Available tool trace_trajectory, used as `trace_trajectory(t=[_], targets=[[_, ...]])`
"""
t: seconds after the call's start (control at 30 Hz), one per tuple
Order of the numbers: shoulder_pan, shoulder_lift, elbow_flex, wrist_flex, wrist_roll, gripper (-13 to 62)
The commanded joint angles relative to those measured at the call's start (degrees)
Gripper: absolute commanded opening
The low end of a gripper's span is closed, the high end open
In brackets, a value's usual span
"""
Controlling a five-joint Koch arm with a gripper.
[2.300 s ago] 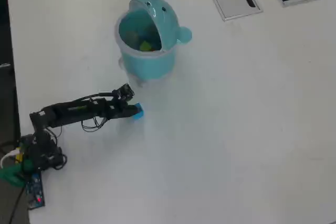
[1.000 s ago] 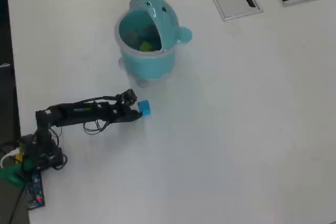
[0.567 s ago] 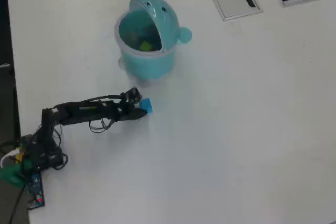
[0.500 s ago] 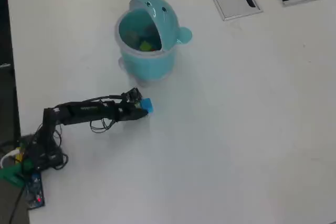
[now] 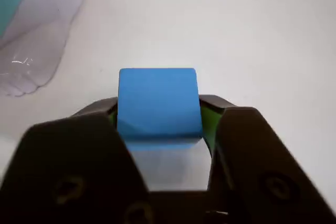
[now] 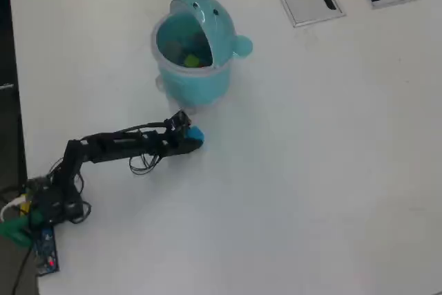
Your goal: Grasp RGB lego blocks and put them in the bin one by one.
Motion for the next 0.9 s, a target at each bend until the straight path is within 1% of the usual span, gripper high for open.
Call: trace_trajectory(t=[0.0, 0.13, 0.17, 0.3, 0.43, 0.67, 0.87], targets=[[0.26, 0.79, -5.71, -3.52, -2.11, 16.4], [0.26, 1.58, -3.78, -4.75, -2.81, 9.8], [0.18, 2.64, -2.81, -4.75, -2.81, 6.9], [0.09, 7.21, -0.7, -4.66, -4.04, 6.9], [-0.88, 13.1, 2.46, -3.52, -2.11, 7.0], [-6.24, 23.38, 7.21, -3.08, 2.2, 6.9], [-8.88, 30.41, 7.56, -3.08, 2.2, 6.9]])
